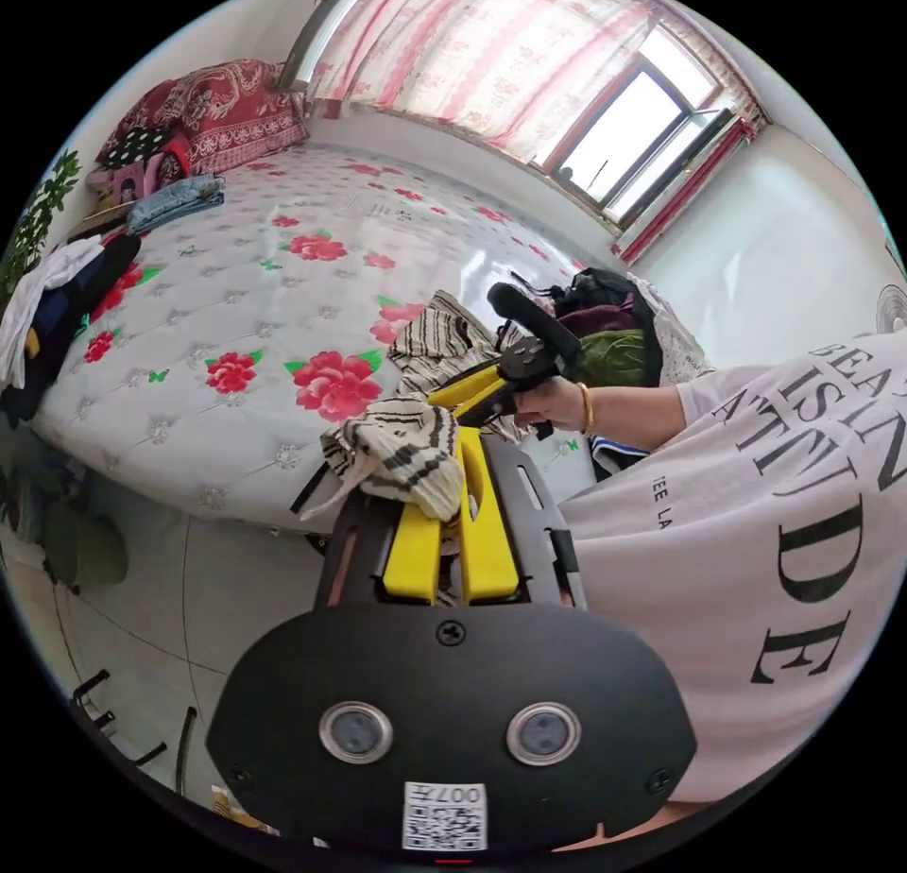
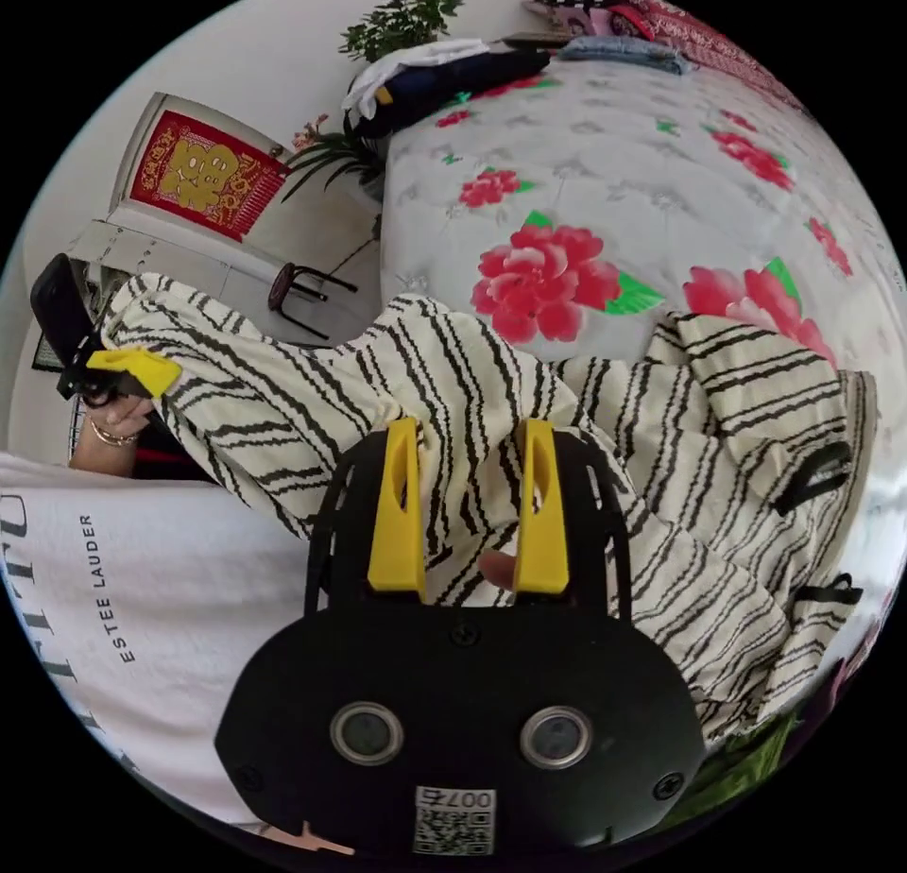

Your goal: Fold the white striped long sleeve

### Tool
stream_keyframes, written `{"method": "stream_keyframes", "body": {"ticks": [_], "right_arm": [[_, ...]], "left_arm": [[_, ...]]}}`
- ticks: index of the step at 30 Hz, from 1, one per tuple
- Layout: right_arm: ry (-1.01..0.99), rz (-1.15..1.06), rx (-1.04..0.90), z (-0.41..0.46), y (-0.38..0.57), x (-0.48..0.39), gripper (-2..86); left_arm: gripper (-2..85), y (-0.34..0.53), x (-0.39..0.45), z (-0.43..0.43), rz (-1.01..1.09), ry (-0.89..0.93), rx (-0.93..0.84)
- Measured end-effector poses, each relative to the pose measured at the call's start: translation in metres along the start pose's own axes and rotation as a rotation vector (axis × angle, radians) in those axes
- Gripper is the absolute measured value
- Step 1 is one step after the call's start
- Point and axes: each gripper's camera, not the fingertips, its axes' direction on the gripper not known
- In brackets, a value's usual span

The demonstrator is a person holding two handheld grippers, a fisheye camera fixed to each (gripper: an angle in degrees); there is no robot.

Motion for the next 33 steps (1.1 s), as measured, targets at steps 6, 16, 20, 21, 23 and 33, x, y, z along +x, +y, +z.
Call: {"method": "stream_keyframes", "body": {"ticks": [6,16,20,21,23,33], "right_arm": [[0.204,-0.046,0.348,-0.169,-0.025,0.011,0.9],[0.649,-0.512,1.095,-0.421,0.157,-0.172,0.0],[0.63,-0.42,1.036,-0.386,0.216,-0.15,-0.1],[0.629,-0.368,0.97,-0.361,0.23,-0.131,-0.1],[0.534,-0.192,0.821,-0.301,0.253,-0.077,0.0],[0.152,0.237,0.482,-0.103,0.322,0.027,4.1]], "left_arm": [[-0.9,-0.044,-0.026,-0.033,0.004,-0.12,0.072],[-0.9,-0.091,0.131,-0.198,0.343,-0.354,0.645],[-0.9,-0.062,0.18,-0.154,0.375,-0.41,0.563],[-0.9,-0.053,0.184,-0.128,0.362,-0.434,0.495],[-0.9,-0.042,0.181,-0.079,0.306,-0.378,0.346],[-0.7,0.02,0.162,0.113,0.055,-0.292,-0.148]]}}
